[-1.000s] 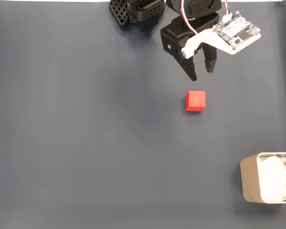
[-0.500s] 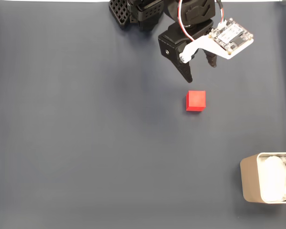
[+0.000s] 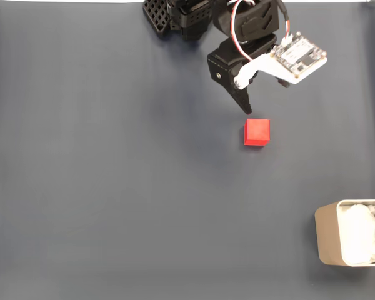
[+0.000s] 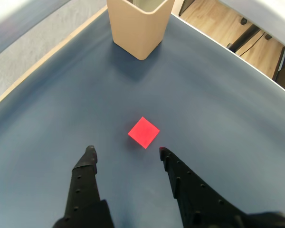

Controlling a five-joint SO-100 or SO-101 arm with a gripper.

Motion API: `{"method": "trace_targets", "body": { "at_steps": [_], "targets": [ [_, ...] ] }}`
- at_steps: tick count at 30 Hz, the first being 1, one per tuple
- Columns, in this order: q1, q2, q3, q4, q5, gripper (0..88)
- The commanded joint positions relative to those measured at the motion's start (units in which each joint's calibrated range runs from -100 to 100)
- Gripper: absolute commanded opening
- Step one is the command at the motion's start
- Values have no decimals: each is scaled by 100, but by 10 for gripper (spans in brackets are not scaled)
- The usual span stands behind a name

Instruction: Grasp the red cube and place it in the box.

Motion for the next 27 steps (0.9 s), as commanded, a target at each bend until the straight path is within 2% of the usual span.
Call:
{"method": "trace_targets", "body": {
  "at_steps": [1,27],
  "targets": [
    [-6,-141,118,-253,-54,321],
    [250,1237,638,-1933,0,374]
  ]
}}
